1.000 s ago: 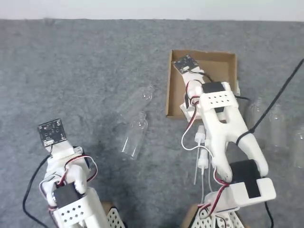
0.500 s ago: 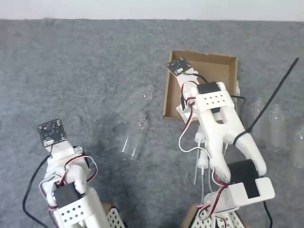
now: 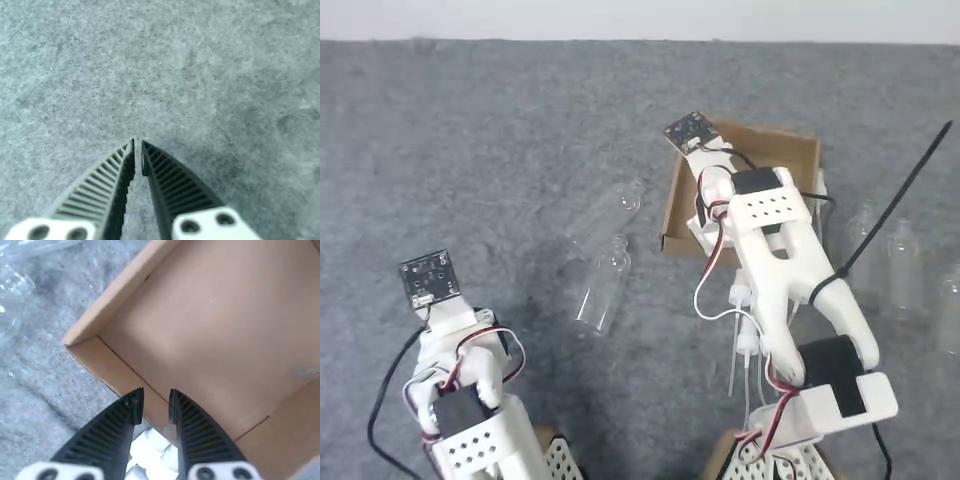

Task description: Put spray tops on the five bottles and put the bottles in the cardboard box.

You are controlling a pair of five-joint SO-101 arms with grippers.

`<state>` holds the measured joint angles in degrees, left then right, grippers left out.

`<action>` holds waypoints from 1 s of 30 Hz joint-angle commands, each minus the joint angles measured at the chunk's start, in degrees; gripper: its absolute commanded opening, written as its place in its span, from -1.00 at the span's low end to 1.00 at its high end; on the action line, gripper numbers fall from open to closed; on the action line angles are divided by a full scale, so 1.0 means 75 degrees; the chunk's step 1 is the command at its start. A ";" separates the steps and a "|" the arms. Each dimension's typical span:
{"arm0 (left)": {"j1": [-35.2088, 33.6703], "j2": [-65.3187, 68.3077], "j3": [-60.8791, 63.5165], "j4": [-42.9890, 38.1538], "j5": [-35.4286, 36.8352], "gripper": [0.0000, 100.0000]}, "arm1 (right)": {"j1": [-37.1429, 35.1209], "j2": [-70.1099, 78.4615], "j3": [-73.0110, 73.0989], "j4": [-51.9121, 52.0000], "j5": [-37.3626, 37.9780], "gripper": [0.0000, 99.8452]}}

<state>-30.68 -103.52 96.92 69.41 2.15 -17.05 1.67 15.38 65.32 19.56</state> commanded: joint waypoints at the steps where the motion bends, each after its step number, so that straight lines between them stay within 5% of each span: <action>1: -0.0035 -0.0117 -0.0053 0.0023 -0.0035 -0.97 | 0.0088 -0.0393 -0.0996 0.0346 0.0035 -0.87; 12: -0.0035 -0.0117 -0.0053 0.0023 -0.0035 -0.97 | 0.0147 -0.0334 -0.1747 0.0299 -0.1102 -0.87; 30: -0.0035 -0.0117 -0.0053 0.0023 -0.0035 -0.97 | -0.0721 0.1295 -0.1348 0.0264 -0.1090 -0.88</action>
<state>-30.68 -103.52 96.92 69.41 2.15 -20.57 13.27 5.71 66.29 11.65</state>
